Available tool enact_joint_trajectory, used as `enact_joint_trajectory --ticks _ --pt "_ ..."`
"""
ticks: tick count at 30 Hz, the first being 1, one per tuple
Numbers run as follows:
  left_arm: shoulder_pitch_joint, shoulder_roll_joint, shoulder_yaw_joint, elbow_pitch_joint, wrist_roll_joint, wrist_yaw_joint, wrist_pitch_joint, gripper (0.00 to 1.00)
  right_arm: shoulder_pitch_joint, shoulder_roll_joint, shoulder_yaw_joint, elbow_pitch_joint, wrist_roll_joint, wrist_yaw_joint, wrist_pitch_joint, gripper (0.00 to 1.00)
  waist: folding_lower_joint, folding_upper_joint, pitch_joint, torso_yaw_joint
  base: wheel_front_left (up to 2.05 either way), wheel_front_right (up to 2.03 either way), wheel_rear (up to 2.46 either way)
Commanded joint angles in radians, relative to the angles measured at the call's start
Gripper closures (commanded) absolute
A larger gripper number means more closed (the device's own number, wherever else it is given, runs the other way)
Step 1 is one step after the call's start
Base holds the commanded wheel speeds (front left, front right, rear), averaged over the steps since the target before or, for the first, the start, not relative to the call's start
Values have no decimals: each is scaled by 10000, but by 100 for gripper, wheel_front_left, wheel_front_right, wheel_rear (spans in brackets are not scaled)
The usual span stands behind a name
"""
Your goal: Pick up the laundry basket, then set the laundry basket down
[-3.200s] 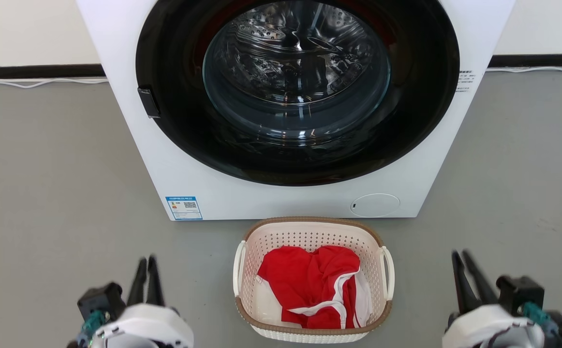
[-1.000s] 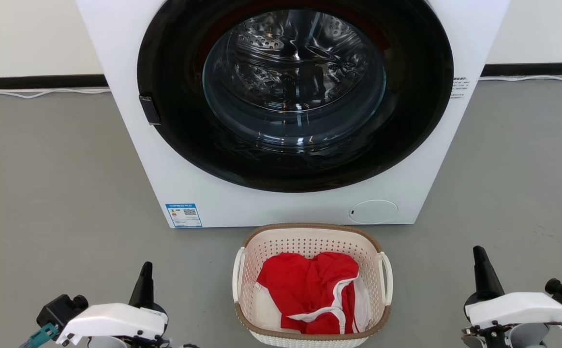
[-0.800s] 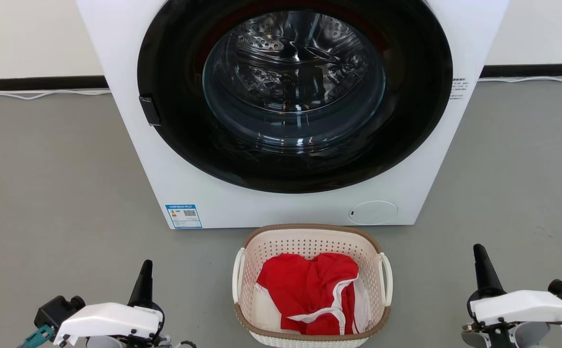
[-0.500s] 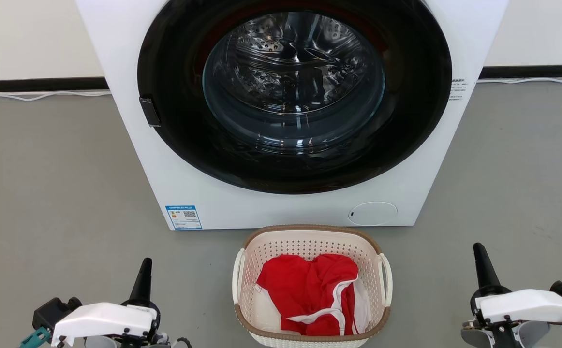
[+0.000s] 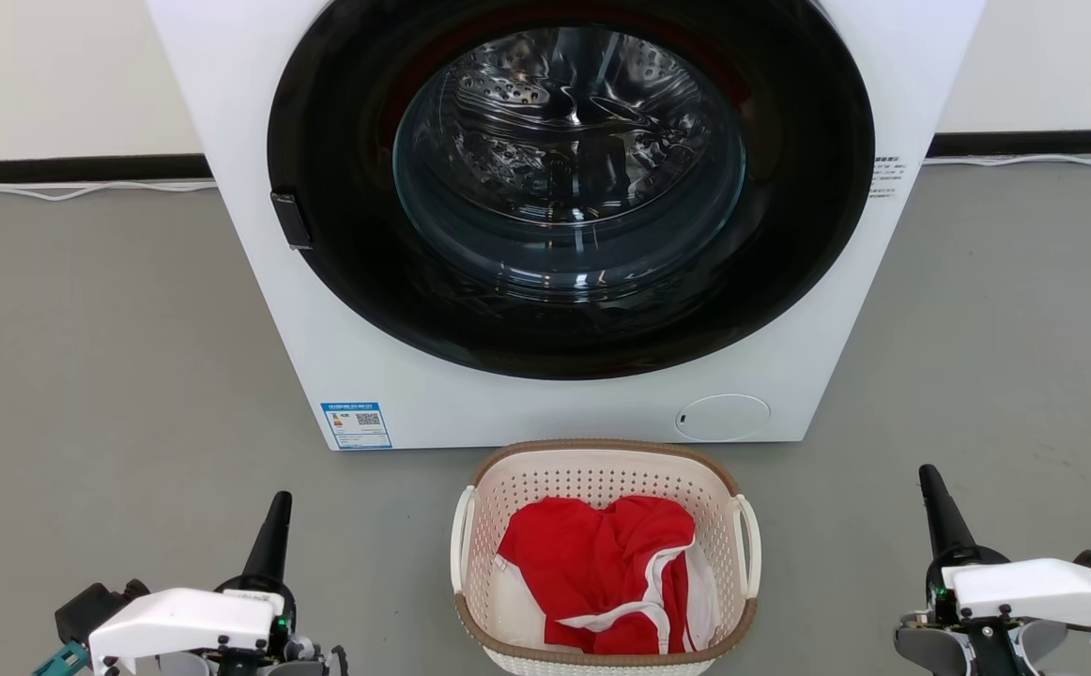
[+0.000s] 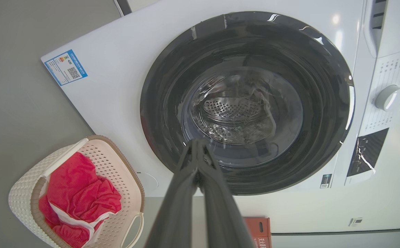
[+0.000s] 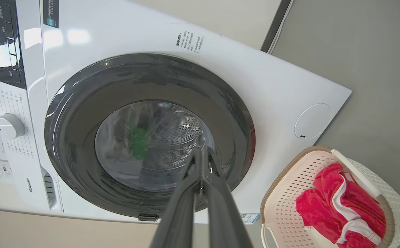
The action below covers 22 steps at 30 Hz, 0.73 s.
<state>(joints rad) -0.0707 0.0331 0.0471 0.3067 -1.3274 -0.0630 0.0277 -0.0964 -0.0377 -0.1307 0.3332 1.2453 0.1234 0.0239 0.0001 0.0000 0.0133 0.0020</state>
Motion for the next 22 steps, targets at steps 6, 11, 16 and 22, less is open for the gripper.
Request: enact_joint_trajectory --ticks 6,11,16,22 --pt "-359 141 355 -387 -715 -223 230 100 -147 -114 153 -469 919 61 282 100 0 0 -21 -4 0 0 0" --pt "-362 148 428 -439 -1206 -330 376 100 -140 -117 157 -566 1555 64 425 100 0 0 -40 -8 0 0 0" --pt "-367 157 516 -503 -1799 -458 553 100 -130 -120 162 -683 2322 67 598 100 0 0 -63 -12 0 0 0" --pt "-371 165 604 -567 -2392 -586 730 100 -121 -123 167 -801 3090 71 770 100 0 0 -86 -17 0 0 0"
